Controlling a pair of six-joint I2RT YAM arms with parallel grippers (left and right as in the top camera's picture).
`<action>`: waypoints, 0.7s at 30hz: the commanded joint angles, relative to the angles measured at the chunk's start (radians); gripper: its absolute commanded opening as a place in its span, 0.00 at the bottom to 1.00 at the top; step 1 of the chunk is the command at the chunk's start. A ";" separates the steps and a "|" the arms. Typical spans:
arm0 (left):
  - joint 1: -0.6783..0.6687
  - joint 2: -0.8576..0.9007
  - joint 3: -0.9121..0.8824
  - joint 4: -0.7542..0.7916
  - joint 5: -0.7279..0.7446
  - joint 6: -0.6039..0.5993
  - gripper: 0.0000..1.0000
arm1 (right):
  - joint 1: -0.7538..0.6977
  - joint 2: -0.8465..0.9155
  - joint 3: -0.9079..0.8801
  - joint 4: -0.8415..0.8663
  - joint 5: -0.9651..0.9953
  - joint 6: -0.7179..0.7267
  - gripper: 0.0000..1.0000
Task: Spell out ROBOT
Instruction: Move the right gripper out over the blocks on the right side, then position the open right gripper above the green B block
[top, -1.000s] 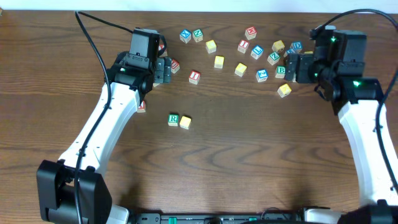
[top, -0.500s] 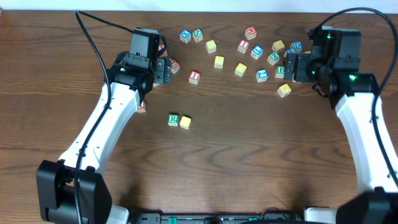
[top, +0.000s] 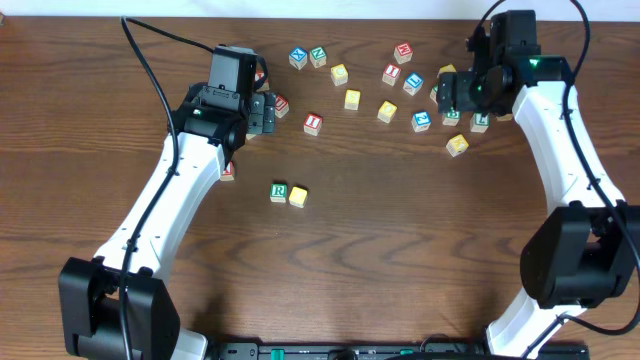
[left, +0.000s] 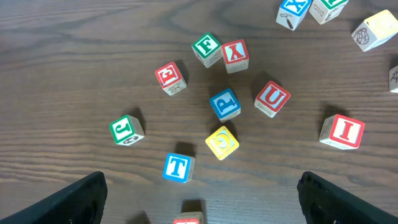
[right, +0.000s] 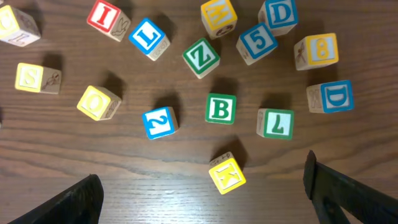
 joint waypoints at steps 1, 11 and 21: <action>0.004 -0.025 0.028 0.001 0.005 0.014 0.96 | 0.001 0.013 0.026 -0.016 0.062 0.003 0.99; 0.004 -0.025 0.028 0.001 0.005 0.014 0.96 | -0.001 0.068 0.028 -0.044 0.078 0.016 0.99; 0.004 -0.025 0.028 0.000 0.005 0.015 0.96 | -0.004 0.199 0.028 -0.041 0.077 0.022 0.98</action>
